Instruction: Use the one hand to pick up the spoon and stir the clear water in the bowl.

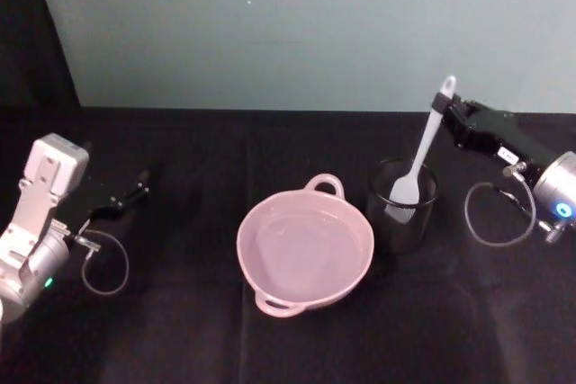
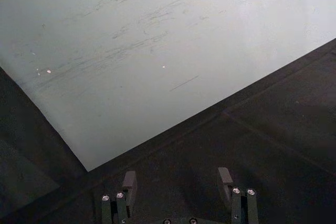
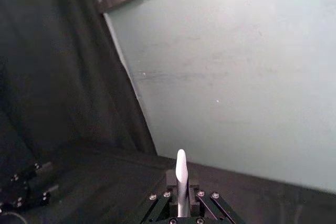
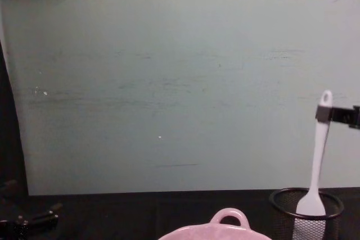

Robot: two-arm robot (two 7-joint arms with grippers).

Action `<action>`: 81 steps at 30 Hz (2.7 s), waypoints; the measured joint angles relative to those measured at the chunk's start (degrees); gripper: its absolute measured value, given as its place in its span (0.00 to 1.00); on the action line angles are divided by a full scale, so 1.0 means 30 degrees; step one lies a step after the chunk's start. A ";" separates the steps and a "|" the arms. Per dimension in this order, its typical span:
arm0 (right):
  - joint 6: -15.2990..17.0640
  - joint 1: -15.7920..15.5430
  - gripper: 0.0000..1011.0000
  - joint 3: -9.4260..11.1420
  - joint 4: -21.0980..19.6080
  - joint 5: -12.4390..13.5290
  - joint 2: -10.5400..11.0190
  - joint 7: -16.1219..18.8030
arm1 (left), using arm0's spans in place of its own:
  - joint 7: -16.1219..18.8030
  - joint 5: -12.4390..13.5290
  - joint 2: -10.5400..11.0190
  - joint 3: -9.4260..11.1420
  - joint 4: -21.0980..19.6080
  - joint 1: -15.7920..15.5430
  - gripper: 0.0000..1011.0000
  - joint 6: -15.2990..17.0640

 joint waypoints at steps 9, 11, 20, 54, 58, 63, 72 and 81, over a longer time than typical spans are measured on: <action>0.0923 0.0722 0.12 0.0059 -0.2319 -0.1610 0.0929 -0.0210 | 0.0000 0.0000 0.0000 0.0001 0.0000 0.0001 0.99 0.0000; 0.1133 0.0866 0.12 0.0102 -0.2652 -0.1776 0.1037 -0.0216 | 0.0000 0.0000 0.0000 0.0000 0.0000 0.0001 0.99 0.0000; 0.1840 0.1330 0.12 0.0209 -0.3510 -0.2503 0.1201 -0.0169 | 0.0000 0.0000 0.0001 0.0001 0.0000 0.0001 0.99 0.0001; 0.1707 0.1213 0.11 0.0067 -0.3972 -0.2642 0.0920 0.0389 | 0.0000 0.0000 0.0000 0.0000 0.0000 0.0001 0.99 0.0000; 0.1515 0.1498 0.11 -0.0568 -0.4040 -0.2932 0.0370 0.0806 | 0.0000 0.0000 0.0000 0.0000 0.0000 0.0001 0.99 0.0000; 0.1169 0.1655 0.12 -0.1360 -0.3687 -0.3400 -0.0301 0.1072 | 0.0000 -0.0001 -0.0001 0.0000 0.0000 0.0000 0.99 0.0000; -0.0120 0.1153 0.12 -0.2846 -0.2411 -0.4476 -0.1448 0.1989 | 0.0000 0.0000 0.0000 0.0000 0.0000 0.0001 0.99 0.0001; -0.1200 0.0302 0.12 -0.3404 -0.1532 -0.5030 -0.2081 0.2823 | 0.0000 0.0000 0.0000 0.0000 0.0000 0.0002 0.99 0.0001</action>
